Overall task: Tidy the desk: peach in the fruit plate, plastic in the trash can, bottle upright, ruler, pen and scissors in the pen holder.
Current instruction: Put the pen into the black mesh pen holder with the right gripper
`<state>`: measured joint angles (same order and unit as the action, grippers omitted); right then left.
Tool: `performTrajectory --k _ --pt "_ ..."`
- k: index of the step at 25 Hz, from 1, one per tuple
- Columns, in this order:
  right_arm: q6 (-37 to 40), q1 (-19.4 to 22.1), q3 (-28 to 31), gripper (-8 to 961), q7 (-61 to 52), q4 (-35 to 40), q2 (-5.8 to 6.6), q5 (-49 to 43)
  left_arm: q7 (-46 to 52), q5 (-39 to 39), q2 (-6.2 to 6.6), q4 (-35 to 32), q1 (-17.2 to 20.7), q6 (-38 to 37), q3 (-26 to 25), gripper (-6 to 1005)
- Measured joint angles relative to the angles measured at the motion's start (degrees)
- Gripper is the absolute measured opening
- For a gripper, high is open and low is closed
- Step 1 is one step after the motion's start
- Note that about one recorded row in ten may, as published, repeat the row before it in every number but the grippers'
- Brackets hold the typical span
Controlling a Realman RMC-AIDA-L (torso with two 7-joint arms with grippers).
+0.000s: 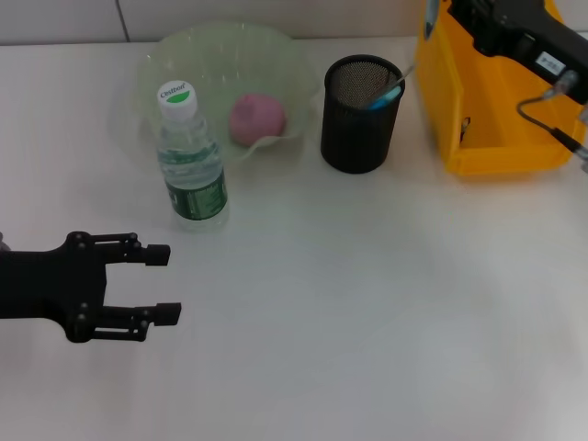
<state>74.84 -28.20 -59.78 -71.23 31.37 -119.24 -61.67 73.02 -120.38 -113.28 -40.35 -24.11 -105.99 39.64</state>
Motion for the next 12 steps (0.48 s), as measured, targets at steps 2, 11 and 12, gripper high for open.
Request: performTrajectory --k 2,11,12 --pt "-0.8 -3.6 2.1 120 4.1 -6.0 -0.03 1.3 0.0 0.1 -0.65 0.0 -0.1 1.1 0.0 773" --pt "-8.4 -12.7 3.4 121 13.8 -16.5 -0.59 1.9 -0.4 0.2 -3.27 -0.3 -1.0 4.2 0.0 774" --pt "-8.8 -13.0 3.3 121 14.0 -16.9 -0.6 1.9 -0.5 0.2 -3.48 -0.3 -1.2 4.5 0.0 774"
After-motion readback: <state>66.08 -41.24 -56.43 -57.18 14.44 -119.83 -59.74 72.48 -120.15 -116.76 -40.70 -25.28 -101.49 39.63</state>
